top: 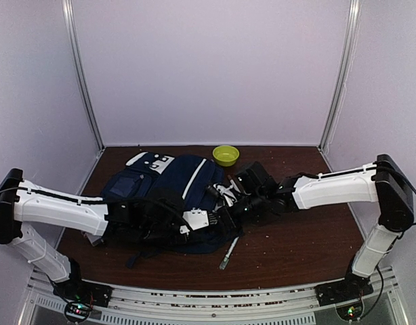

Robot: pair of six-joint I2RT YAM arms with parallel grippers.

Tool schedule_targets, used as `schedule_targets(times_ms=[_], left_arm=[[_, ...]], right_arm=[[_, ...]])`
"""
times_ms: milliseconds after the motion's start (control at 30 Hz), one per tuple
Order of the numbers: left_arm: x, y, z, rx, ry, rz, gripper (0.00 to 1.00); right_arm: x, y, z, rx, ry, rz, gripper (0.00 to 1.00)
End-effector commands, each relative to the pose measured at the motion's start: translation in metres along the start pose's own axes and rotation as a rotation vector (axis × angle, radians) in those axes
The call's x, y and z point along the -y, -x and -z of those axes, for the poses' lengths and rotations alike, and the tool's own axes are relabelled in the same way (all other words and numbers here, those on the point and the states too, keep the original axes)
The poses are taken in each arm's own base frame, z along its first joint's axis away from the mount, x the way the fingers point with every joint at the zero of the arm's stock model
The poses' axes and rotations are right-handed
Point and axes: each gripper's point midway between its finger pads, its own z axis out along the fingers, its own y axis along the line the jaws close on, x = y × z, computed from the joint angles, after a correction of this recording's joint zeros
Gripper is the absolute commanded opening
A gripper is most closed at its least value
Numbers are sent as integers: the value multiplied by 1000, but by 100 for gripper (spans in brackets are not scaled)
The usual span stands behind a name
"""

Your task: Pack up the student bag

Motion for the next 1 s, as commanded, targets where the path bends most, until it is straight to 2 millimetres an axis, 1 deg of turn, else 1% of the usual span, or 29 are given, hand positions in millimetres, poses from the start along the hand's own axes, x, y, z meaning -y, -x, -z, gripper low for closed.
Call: schedule_targets(times_ms=[0,67,133,200,300,367,433,533,600,633,667,733,767,833,900,967], left_arm=[[-38,8,4,58,145,76,0],[-37,5,7,58,144,75,0],[-37,1,10,55,146,77,0],[-37,-2,12,51,150,77,0],[-38,-6,15,45,158,77,0],[-37,-7,15,43,159,77,0],[-37,-8,15,45,161,77,0],[-37,-7,14,50,162,77,0],[-37,-6,14,53,161,77,0],[-36,-6,14,53,160,77,0],[-37,-5,14,56,159,78,0],[-38,-3,16,67,160,81,0],[-39,-1,17,74,161,83,0],[-40,2,20,89,163,87,0],[-41,3,22,101,165,90,0],[-41,6,24,119,162,92,0]], right_arm=[[-31,-22,-10,-80,143,-42,0],[-17,-21,-9,-74,81,-56,0],[-5,-18,-3,-56,48,-82,7],[4,-15,8,-33,29,-106,14],[4,-7,32,3,31,-104,20],[-6,-3,47,14,92,-96,24],[-10,0,61,25,121,-100,28],[1,6,77,71,78,-118,32],[15,15,83,123,28,-167,41],[25,18,84,144,-13,-202,45],[38,20,83,154,-63,-235,47],[57,26,79,170,-145,-276,48],[62,31,76,183,-159,-296,47],[63,42,66,212,-121,-323,46],[65,48,56,219,-100,-341,43],[59,58,47,228,-68,-335,39]])
